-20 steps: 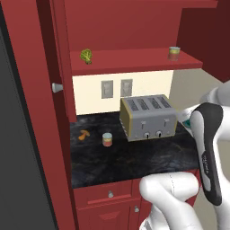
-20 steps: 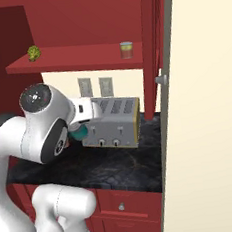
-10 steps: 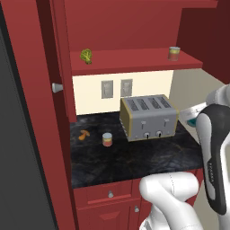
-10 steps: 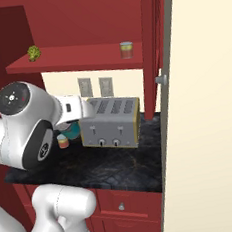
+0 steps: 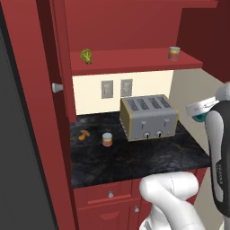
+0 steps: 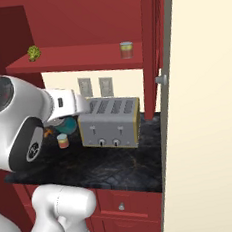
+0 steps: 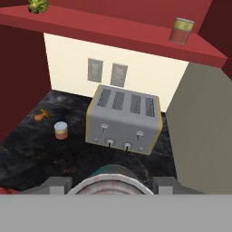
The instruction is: Pick the cans from the counter and place them in their designated side in the cabinet.
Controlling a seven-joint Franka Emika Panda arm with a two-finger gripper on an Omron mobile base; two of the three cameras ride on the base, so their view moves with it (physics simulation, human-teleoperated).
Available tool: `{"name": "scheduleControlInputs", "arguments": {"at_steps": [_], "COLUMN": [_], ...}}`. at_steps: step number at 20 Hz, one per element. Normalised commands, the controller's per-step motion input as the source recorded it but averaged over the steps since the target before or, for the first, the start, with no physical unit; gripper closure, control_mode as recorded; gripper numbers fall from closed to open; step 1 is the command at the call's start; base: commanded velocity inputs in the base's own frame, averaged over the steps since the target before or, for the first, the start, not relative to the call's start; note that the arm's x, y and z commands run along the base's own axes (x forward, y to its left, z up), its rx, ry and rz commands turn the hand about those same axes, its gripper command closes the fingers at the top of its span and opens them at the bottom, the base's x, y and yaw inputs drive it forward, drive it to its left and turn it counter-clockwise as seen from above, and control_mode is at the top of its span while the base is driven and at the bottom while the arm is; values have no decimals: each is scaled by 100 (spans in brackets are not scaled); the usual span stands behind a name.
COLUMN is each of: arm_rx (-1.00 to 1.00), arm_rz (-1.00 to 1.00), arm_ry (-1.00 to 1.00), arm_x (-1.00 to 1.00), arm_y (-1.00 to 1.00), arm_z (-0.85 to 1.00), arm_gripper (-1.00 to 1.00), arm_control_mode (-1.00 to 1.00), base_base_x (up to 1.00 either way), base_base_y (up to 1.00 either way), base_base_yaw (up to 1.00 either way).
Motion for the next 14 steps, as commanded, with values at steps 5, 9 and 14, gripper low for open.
{"name": "scheduleControlInputs", "arguments": {"at_steps": [5,9,14], "arm_rx": [0,0,0], "arm_rz": [0,0,0], "arm_ry": [-2,-2,0], "arm_x": [-5,0,11], "arm_y": [3,8,10], "arm_z": [32,24,18], "arm_gripper": [100,100,100], "arm_control_mode": [-100,-100,-100], "base_base_x": [0,0,0], "base_base_y": [0,0,0], "base_base_yaw": [0,0,0]}}
